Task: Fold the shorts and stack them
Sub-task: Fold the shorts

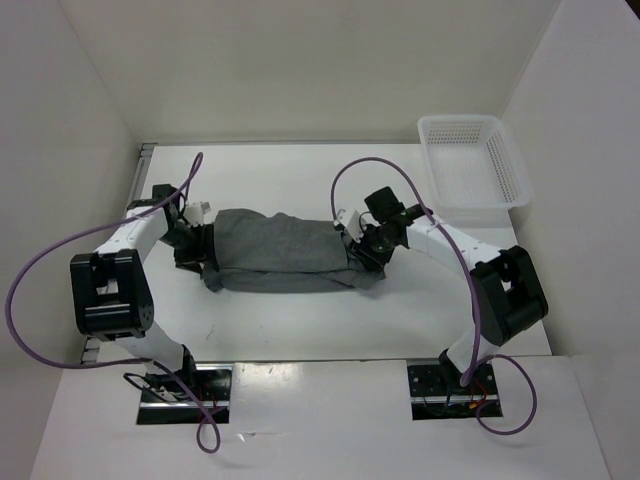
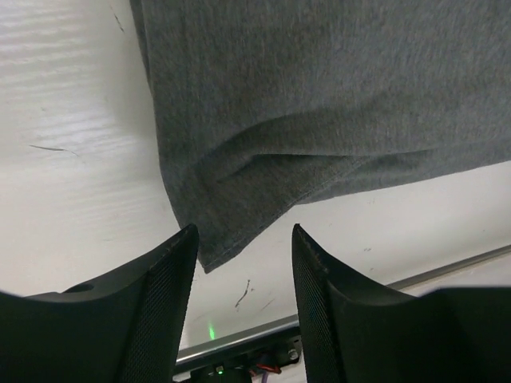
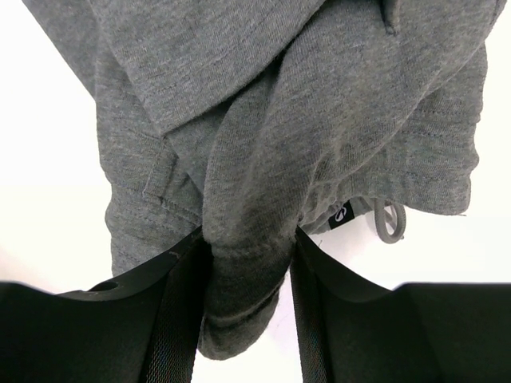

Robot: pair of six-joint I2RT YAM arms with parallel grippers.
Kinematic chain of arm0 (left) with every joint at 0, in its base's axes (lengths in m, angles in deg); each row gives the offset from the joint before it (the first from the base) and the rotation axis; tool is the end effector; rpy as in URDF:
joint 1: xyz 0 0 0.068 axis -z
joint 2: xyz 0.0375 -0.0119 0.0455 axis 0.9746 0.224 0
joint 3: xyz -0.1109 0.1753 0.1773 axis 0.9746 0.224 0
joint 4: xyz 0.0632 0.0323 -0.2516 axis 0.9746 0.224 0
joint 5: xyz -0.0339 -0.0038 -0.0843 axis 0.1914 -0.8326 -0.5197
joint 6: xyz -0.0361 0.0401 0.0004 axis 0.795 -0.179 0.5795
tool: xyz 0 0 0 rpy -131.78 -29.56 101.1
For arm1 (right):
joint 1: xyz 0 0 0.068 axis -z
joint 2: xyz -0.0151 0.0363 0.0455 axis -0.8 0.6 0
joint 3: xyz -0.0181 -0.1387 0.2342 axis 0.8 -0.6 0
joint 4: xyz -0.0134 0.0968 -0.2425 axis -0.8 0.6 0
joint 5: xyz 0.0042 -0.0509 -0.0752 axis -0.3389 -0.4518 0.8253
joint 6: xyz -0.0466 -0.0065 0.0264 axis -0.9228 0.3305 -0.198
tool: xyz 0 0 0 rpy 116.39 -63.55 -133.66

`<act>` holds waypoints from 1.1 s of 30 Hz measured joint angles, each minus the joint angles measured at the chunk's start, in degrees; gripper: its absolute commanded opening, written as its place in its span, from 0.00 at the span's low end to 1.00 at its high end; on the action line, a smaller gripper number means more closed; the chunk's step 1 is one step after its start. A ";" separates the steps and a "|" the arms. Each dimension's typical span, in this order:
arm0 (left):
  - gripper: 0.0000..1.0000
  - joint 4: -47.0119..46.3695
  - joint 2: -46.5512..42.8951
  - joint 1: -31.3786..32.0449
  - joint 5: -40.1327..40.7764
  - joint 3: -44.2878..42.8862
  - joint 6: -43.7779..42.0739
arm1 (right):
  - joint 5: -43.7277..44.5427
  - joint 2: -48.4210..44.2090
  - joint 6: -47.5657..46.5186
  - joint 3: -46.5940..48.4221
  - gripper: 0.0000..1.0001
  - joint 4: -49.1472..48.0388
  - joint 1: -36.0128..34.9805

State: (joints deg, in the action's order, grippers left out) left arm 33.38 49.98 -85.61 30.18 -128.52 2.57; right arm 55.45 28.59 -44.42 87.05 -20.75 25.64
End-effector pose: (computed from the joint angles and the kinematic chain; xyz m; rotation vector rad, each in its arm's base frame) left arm 0.2972 0.0341 0.2054 -0.1659 2.8485 -0.4027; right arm 0.2723 0.1515 0.2102 -1.4752 2.2623 0.2906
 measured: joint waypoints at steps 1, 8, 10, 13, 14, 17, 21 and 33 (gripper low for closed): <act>0.58 0.35 0.48 0.00 -0.20 0.00 0.00 | 0.24 0.00 -0.33 -0.11 0.47 -0.02 0.00; 0.38 1.07 4.83 0.00 -0.98 0.00 0.13 | 1.20 0.00 -3.28 -0.42 0.44 0.72 0.00; 0.27 1.25 5.44 0.00 -1.05 0.00 0.07 | 1.25 0.00 -4.26 -0.48 0.29 1.38 0.00; 0.06 1.84 5.86 0.00 -1.20 0.00 0.17 | 1.53 0.00 -5.09 -0.50 0.10 1.97 0.00; 0.01 2.08 5.90 0.00 -1.20 0.00 0.11 | 1.64 0.00 -5.51 -0.50 0.05 2.05 0.00; 0.00 2.99 5.90 0.00 -1.18 -0.31 0.00 | 2.60 0.00 -6.21 -0.52 0.00 2.23 0.00; 0.00 4.17 5.86 0.00 -0.79 -2.71 0.00 | 4.22 0.00 -7.63 0.76 0.00 3.19 0.00; 0.63 6.47 3.78 3.13 4.57 -4.42 -0.13 | 5.92 -0.02 -9.11 6.56 0.00 4.72 0.02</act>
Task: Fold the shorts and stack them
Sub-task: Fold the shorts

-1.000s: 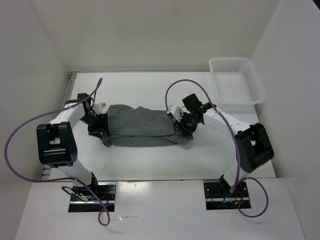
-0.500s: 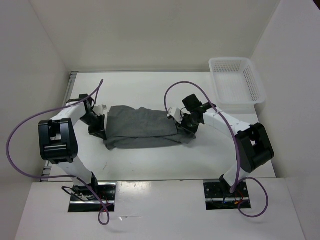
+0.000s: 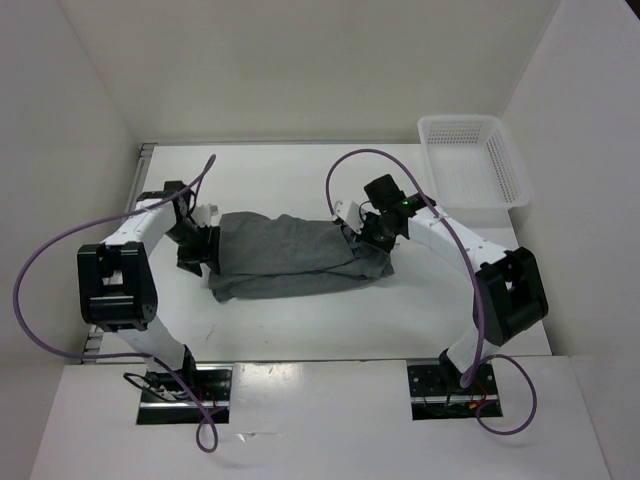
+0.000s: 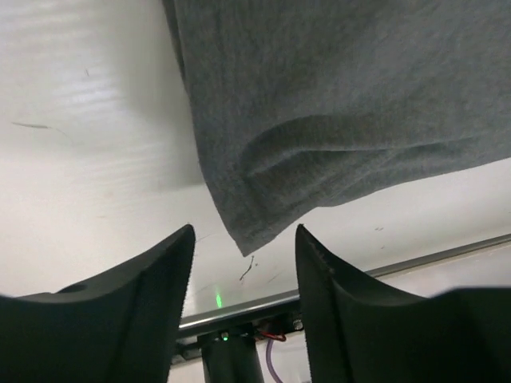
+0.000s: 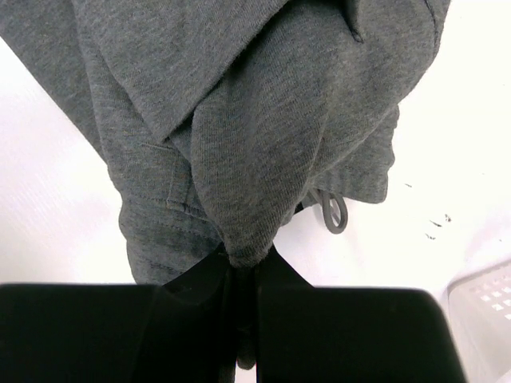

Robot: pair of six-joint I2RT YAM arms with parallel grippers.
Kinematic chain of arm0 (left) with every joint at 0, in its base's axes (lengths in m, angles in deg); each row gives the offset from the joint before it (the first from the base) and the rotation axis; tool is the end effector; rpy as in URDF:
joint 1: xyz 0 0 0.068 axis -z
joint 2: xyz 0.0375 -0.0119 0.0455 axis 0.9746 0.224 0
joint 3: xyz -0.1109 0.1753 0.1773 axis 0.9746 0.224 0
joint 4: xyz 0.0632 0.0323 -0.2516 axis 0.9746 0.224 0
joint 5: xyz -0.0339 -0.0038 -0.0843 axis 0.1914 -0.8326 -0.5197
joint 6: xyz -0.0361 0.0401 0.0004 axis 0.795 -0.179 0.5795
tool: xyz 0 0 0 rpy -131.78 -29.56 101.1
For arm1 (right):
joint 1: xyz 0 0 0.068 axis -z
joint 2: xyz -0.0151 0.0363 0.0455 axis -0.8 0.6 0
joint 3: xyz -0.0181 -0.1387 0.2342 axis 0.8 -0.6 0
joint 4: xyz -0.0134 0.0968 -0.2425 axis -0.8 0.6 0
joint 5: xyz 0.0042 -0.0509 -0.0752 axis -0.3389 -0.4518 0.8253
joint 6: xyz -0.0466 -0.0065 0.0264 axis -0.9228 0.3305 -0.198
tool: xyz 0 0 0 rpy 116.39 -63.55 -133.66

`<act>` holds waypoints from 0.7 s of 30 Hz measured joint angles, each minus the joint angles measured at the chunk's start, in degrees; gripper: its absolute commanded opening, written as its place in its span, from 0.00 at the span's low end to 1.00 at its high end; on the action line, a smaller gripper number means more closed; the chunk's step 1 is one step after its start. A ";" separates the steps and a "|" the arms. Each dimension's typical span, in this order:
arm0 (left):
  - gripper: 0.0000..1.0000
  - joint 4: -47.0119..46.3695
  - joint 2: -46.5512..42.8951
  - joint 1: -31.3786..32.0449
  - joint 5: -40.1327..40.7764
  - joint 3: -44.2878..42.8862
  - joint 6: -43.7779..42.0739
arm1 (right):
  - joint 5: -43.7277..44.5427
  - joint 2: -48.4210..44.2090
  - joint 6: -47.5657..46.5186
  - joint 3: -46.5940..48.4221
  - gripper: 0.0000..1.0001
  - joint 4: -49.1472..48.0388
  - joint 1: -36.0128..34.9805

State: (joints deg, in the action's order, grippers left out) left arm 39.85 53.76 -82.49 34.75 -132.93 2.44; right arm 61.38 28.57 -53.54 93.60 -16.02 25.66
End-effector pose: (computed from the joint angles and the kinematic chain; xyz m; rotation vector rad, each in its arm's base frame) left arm 0.3057 0.0213 0.2041 -0.1201 2.9734 -0.3167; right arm 0.2825 0.1526 0.2393 -1.6172 2.1382 0.0959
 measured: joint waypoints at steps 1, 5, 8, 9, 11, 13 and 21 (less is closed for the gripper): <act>0.64 0.46 0.42 0.20 0.07 0.26 0.02 | 0.02 0.00 0.00 0.00 0.00 -0.02 -0.02; 0.63 1.11 3.76 -0.72 0.66 0.50 0.13 | 0.20 0.00 0.00 -0.09 0.00 -0.02 -0.02; 0.60 2.27 7.28 -1.01 -0.17 0.44 0.15 | 0.22 0.00 0.00 -0.09 0.00 -0.02 -0.02; 0.58 2.82 8.66 -0.76 -0.39 0.39 0.17 | 0.24 0.00 0.00 -0.09 0.00 -0.02 -0.02; 0.53 3.67 11.37 -0.26 -0.87 0.28 0.22 | 0.28 0.00 -0.02 -0.09 0.00 -0.02 -0.02; 0.39 4.46 13.14 0.15 -1.49 0.28 0.20 | 0.37 0.00 -0.02 -0.09 0.00 -0.02 -0.02; 0.00 8.02 13.49 0.22 -4.50 -1.88 0.15 | 0.90 0.00 -0.46 -0.31 0.00 -0.04 -0.02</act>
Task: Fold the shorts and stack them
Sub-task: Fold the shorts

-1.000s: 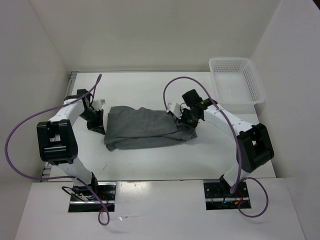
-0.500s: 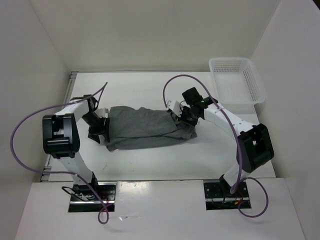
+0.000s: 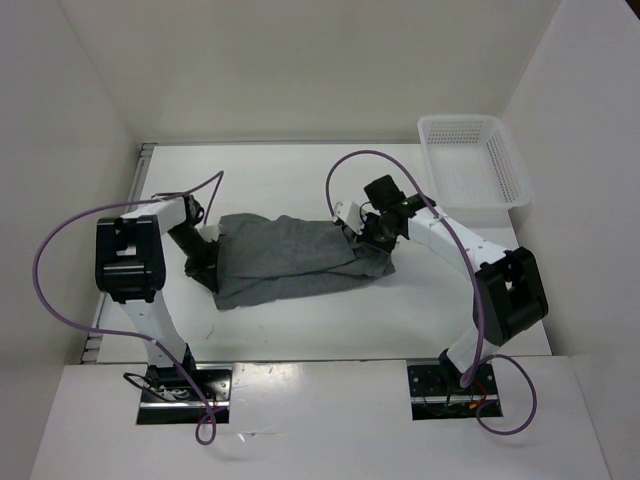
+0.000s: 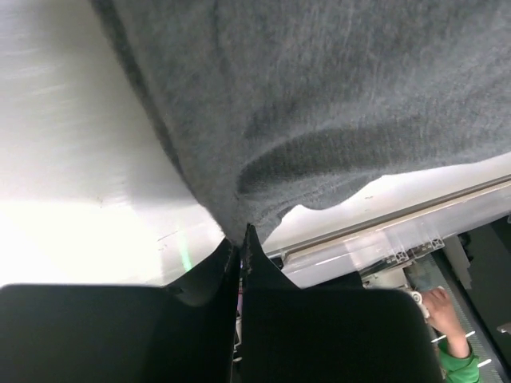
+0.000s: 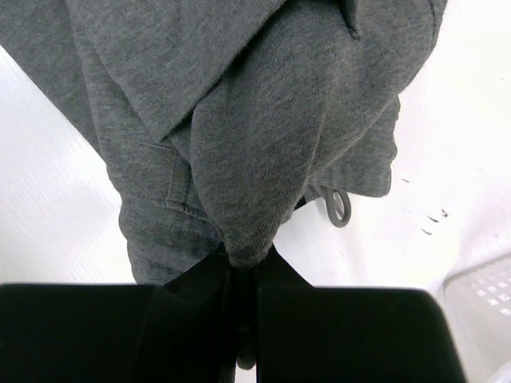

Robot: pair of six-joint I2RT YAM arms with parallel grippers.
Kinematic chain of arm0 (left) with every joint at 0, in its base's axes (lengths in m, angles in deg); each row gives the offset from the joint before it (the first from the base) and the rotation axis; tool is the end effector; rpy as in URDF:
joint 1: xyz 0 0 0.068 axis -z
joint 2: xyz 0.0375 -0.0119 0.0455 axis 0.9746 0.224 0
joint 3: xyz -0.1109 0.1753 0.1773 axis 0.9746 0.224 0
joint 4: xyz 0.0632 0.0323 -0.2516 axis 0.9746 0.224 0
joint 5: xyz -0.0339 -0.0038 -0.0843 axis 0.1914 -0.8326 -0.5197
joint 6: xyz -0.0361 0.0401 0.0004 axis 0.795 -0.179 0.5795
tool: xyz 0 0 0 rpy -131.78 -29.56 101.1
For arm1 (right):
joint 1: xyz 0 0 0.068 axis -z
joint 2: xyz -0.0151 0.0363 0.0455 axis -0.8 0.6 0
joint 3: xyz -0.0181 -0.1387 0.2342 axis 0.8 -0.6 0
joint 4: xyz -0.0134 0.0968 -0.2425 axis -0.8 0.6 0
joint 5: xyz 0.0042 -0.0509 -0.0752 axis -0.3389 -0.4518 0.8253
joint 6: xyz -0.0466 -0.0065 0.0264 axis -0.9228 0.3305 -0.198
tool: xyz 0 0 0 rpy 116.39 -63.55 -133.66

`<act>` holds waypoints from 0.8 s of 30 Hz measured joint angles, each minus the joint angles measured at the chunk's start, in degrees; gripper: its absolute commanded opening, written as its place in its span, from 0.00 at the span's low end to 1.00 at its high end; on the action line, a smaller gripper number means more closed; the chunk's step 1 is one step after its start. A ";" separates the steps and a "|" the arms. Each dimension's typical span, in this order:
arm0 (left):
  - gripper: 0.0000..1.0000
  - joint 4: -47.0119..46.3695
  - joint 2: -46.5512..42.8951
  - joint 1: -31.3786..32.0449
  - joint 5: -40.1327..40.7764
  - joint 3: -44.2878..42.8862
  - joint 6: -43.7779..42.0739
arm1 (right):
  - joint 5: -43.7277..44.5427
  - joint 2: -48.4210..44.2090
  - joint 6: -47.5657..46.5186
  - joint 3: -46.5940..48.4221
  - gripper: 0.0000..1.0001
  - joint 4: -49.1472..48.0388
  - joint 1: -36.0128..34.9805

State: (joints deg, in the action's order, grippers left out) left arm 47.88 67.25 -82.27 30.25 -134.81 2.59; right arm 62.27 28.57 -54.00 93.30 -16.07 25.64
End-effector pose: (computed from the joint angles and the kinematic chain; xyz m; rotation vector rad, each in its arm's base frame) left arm 0.3116 0.0179 0.1446 0.1830 -2.9137 0.4497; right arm 0.2821 0.1519 0.2377 -1.6263 2.1400 0.0740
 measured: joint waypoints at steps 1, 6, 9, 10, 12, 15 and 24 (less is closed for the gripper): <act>0.00 0.35 -0.02 -0.11 -0.04 -0.33 -0.02 | 0.33 0.00 -0.17 -0.02 0.00 -0.02 0.00; 0.00 2.51 -1.18 -2.64 0.04 -3.76 0.00 | 2.82 0.00 -1.92 0.07 0.00 -0.13 0.26; 0.00 4.83 -3.10 -4.15 -0.26 -6.40 0.02 | 3.76 0.00 -3.41 1.60 0.00 0.52 0.76; 0.00 5.66 -3.91 -4.44 -0.48 -6.86 0.04 | 3.87 0.00 -3.98 2.69 0.00 0.96 1.07; 0.00 7.13 -5.55 -4.48 -0.79 -7.10 0.04 | 4.11 0.00 -5.18 5.03 0.00 1.84 1.51; 0.00 8.33 -8.04 -3.45 -0.20 -5.84 0.07 | 4.44 0.00 -7.65 7.28 0.00 3.58 1.66; 0.39 6.08 -10.25 6.23 8.31 10.47 -0.17 | 7.85 -0.28 -13.33 -2.40 1.00 7.28 1.64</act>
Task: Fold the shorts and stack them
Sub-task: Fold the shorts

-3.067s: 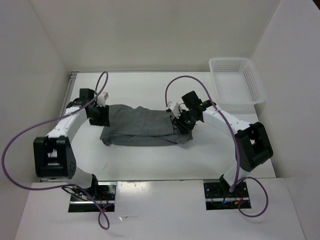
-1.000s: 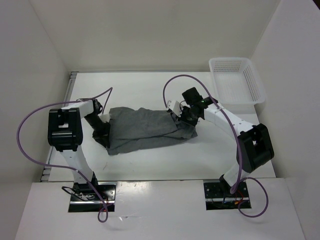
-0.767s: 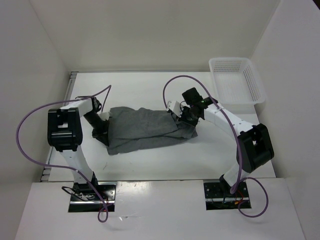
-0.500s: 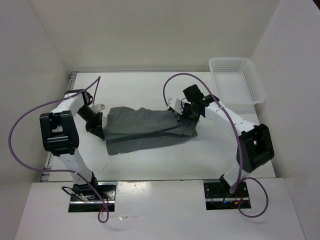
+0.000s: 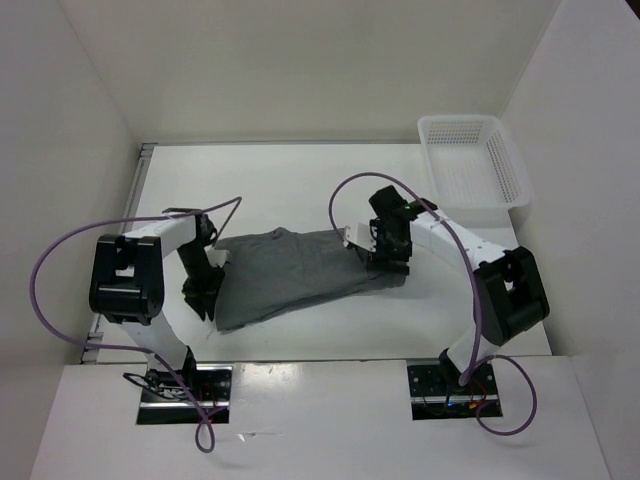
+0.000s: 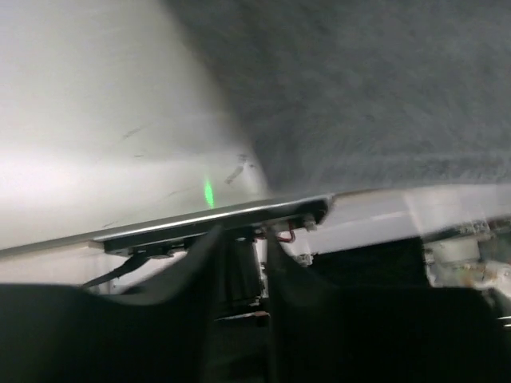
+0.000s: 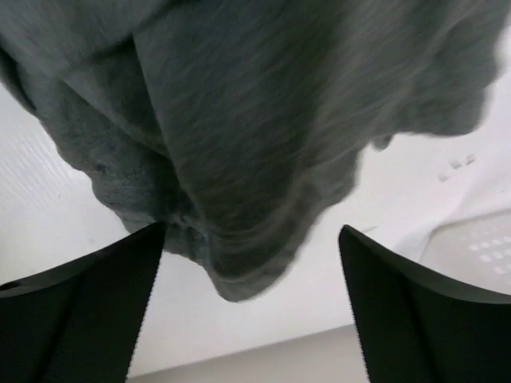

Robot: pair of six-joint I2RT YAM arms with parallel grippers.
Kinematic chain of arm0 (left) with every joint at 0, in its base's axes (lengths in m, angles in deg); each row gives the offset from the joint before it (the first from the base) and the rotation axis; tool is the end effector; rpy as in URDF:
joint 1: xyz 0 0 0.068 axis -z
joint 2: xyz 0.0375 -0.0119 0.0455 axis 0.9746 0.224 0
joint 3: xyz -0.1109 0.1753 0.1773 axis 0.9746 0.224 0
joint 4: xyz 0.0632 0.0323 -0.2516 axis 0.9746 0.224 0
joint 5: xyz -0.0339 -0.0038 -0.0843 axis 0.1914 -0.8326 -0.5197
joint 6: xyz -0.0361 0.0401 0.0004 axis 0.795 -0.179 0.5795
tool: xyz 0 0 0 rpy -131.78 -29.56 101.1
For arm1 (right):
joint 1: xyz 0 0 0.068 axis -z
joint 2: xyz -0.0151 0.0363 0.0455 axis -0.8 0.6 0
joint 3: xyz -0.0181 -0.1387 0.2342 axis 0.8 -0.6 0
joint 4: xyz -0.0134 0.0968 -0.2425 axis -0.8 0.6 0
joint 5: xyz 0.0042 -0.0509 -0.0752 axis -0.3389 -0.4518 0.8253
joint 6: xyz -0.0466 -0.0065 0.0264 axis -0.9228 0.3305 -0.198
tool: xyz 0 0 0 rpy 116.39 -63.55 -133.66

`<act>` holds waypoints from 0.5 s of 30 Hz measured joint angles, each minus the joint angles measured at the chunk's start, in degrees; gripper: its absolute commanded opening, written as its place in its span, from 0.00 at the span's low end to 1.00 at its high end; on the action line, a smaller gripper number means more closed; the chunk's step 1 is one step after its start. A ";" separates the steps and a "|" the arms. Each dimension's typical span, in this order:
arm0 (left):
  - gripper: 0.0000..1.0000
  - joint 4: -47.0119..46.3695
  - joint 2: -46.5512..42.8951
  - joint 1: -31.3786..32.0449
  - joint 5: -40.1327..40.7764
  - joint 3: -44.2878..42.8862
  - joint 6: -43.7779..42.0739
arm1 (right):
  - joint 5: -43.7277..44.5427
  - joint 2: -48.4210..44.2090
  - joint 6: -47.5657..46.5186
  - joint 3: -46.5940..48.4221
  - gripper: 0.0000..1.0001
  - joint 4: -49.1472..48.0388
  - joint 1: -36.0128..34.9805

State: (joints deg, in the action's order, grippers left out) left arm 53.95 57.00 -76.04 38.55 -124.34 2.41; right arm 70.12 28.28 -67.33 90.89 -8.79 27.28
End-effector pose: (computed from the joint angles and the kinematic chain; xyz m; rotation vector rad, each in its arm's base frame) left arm 0.2538 -0.0099 0.1573 0.0100 -2.8204 0.2113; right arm 0.2708 0.1308 0.2220 -1.9340 2.1309 -0.1282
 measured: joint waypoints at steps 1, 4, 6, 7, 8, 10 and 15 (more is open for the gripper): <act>0.49 -0.42 0.00 0.33 1.60 0.83 0.07 | 1.73 0.00 -0.61 -1.49 1.00 -0.17 0.07; 0.58 -2.54 -0.09 0.24 4.52 1.46 0.09 | 5.01 -0.28 0.33 -3.74 1.00 -2.45 0.22; 0.59 -4.96 -0.74 0.11 5.60 1.44 0.17 | 6.51 -0.98 2.16 -3.82 1.00 -5.53 0.24; 0.59 -6.34 -1.38 0.11 5.77 1.42 0.17 | 6.99 -1.64 3.17 -3.82 1.00 -7.28 0.24; 0.60 -7.69 -2.34 0.11 5.92 1.40 0.17 | 7.32 -2.51 4.35 -3.80 1.00 -8.87 0.24; 0.61 -10.97 -5.31 -0.15 5.77 1.40 0.17 | 7.41 -4.83 7.04 -3.72 1.00 -11.78 0.24; 0.72 -18.97 -17.22 -1.68 3.23 1.33 0.13 | 4.57 -12.85 12.37 -3.28 1.00 -17.86 0.24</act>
State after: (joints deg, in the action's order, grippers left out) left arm 34.98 39.77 -77.72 41.79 -123.01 2.55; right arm 74.69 15.43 -54.96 87.61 -26.65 27.52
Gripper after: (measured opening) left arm 0.710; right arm 0.999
